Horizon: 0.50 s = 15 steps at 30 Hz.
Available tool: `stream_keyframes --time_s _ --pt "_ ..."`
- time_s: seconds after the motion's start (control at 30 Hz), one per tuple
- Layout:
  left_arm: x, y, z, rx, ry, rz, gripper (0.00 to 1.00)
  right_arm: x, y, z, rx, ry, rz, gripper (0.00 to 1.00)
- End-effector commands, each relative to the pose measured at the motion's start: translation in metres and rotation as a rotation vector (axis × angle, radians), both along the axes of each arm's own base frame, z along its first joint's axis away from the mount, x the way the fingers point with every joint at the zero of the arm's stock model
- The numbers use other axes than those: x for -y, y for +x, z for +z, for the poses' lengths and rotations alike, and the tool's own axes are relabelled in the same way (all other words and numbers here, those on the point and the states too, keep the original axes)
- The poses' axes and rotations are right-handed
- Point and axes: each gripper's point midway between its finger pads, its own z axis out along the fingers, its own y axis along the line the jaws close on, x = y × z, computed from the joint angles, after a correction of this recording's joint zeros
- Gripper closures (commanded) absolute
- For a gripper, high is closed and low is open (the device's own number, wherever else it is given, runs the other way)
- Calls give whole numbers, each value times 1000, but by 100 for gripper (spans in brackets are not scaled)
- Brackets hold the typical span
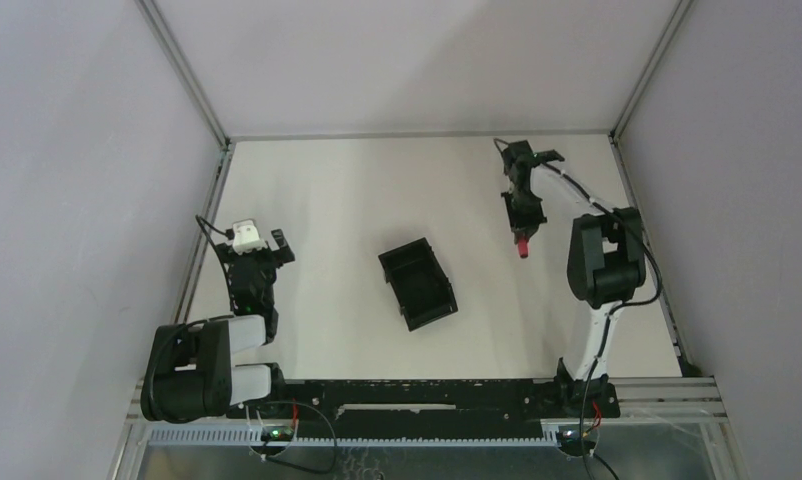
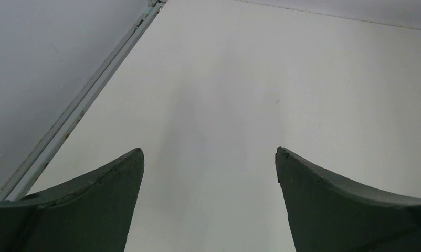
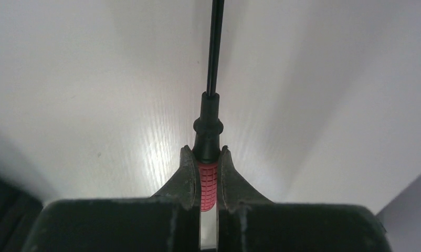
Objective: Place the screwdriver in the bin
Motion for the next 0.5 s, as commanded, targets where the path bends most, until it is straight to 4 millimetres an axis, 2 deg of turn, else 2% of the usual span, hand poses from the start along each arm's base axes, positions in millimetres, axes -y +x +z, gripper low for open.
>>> stream_keyframes --time_s 0.0,0.13,0.3,0.37,0.47 --pt "-1 10 25 71 21 1 0 2 -11 99 120 18 -68 100" --pt "-1 10 26 72 21 2 0 -1 -29 131 132 48 -141 100" --pt "-1 10 25 71 21 2 0 -13 -38 143 158 73 -164 100" --pt "-1 10 25 71 21 2 0 -31 -41 147 184 90 -144 100" --pt "-1 10 25 71 21 3 0 -79 -44 152 242 150 -54 100"
